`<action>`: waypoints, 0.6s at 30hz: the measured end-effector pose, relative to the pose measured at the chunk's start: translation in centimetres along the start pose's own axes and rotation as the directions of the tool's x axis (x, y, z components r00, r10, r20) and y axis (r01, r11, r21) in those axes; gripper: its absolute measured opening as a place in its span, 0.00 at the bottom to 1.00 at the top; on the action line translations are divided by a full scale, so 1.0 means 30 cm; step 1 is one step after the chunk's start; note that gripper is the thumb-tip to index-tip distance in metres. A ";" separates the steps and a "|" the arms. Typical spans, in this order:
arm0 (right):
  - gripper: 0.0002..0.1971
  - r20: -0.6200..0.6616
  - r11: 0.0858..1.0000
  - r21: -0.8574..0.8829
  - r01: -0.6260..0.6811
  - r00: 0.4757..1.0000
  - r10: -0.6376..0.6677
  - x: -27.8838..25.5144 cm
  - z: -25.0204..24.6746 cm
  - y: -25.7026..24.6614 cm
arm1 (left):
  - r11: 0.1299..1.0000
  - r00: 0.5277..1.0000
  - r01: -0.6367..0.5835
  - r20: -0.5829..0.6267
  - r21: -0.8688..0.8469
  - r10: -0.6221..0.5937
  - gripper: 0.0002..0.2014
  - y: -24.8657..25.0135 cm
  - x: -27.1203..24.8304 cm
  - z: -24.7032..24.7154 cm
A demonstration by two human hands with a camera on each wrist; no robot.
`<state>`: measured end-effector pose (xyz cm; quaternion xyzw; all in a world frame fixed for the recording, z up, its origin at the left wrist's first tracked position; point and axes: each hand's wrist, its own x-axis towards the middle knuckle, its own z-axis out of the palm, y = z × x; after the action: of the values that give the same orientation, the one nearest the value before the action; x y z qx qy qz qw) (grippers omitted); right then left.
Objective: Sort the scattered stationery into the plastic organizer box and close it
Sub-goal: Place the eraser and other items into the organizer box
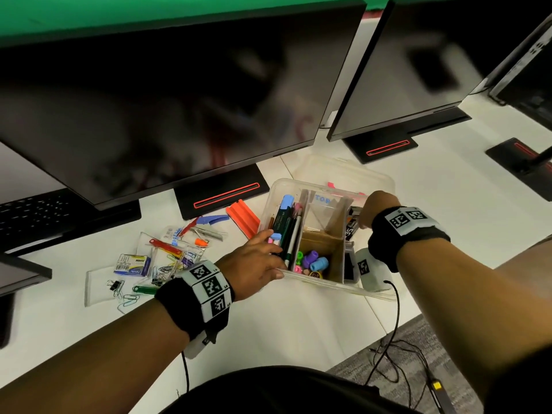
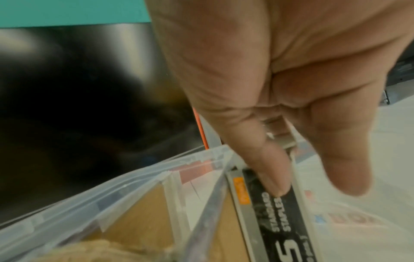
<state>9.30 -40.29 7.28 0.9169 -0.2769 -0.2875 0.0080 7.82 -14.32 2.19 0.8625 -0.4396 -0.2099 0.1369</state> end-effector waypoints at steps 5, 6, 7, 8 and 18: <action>0.24 0.096 0.997 -0.068 -0.037 0.994 0.043 -0.023 0.036 0.014 | 0.999 0.999 -0.046 -0.027 0.028 0.047 0.17 -0.007 0.006 0.025; 0.25 0.143 0.995 -0.095 -0.039 0.988 0.052 -0.019 0.063 0.009 | 0.997 0.997 -0.059 -0.044 0.039 0.061 0.17 -0.009 0.006 0.030; 0.24 0.173 0.994 -0.111 -0.024 0.984 0.043 -0.007 0.091 0.006 | 0.996 0.996 -0.071 -0.058 0.056 0.074 0.17 -0.008 0.005 0.036; 0.22 0.195 0.993 -0.117 -0.001 0.981 0.024 0.004 0.105 -0.002 | 0.994 0.995 -0.074 -0.066 0.080 0.080 0.17 -0.008 0.006 0.037; 0.12 0.432 0.995 0.091 -0.039 0.902 -0.004 0.043 0.160 0.011 | 0.970 0.964 -0.149 -0.188 0.191 0.185 0.09 0.003 -0.017 0.040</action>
<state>7.46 -40.54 2.66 0.8274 -0.2938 -0.4691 -0.0956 6.92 -14.01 1.29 0.8478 -0.5115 -0.0682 0.1222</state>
